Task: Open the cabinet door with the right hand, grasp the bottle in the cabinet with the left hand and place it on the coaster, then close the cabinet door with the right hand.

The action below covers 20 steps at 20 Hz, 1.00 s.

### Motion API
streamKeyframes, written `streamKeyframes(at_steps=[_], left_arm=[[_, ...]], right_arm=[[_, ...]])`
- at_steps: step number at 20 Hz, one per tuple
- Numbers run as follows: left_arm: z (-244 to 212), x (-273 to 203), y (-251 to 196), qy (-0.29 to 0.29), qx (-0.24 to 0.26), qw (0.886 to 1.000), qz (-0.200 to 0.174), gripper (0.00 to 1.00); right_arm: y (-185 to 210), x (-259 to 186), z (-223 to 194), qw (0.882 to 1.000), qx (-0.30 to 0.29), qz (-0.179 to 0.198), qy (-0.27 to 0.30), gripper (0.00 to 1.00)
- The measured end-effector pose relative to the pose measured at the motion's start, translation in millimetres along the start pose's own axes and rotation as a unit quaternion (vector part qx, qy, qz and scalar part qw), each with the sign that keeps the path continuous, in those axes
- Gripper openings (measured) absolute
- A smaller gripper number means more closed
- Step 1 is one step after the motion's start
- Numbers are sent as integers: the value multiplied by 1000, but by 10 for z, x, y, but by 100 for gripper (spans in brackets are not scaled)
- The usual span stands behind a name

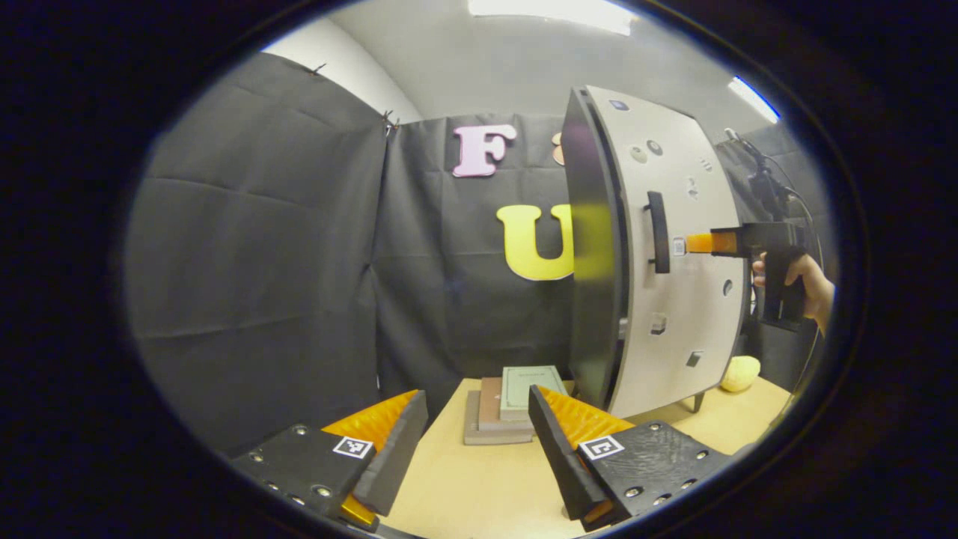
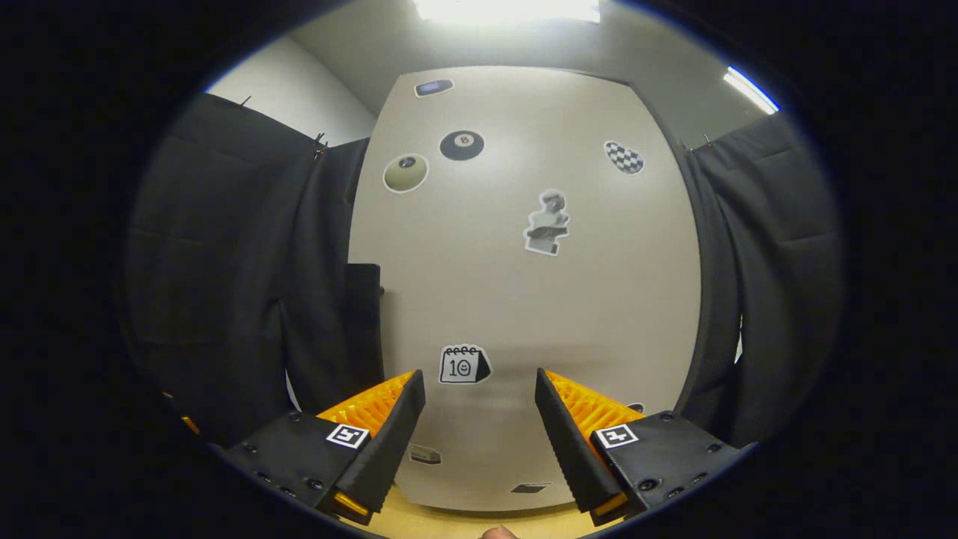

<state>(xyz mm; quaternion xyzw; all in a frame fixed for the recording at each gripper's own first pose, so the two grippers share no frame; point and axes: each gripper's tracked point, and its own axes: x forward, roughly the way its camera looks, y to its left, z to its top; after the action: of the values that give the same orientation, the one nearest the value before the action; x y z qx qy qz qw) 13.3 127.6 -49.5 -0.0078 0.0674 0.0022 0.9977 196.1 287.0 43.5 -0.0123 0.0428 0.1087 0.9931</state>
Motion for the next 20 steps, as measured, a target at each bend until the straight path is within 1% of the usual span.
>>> streamKeyframes(at_steps=[1,2,3,4,5,6,8,11,13,16,20], left_arm=[[64,18,-135,-5,-1,1000,-6,82],[124,11,-280,-10,-3,1000,-13,82],[184,5,-452,-14,-7,1000,-21,82],[229,5,-615,-19,-11,999,-28,82],[295,-11,-780,-23,-13,999,-34,84],[363,-36,-921,-28,-13,999,-36,82],[483,-128,-1225,-39,-9,998,-47,82],[577,-246,-1610,-49,-4,997,-65,82],[647,-345,-1837,-52,0,996,-75,82],[710,-521,-2082,-61,9,995,-77,82],[748,-662,-2180,-66,22,995,-69,82]], right_arm=[[-86,-162,38,1000,0,1,-3,94],[-189,-323,66,1000,-1,1,-5,97],[-310,-490,80,1000,-3,-1,-6,96],[-459,-651,104,1000,-7,-7,-8,97],[-610,-804,113,1000,-9,-14,-9,97],[-752,-957,121,1000,-11,-19,-10,98],[-1055,-1238,109,999,-21,-34,-11,98],[-1515,-1616,43,997,-37,-62,-10,96],[-1750,-1844,-29,997,-38,-72,-8,98],[-2009,-2104,-136,995,-53,-79,-9,98],[-2056,-2353,-315,996,-51,-67,3,98]])
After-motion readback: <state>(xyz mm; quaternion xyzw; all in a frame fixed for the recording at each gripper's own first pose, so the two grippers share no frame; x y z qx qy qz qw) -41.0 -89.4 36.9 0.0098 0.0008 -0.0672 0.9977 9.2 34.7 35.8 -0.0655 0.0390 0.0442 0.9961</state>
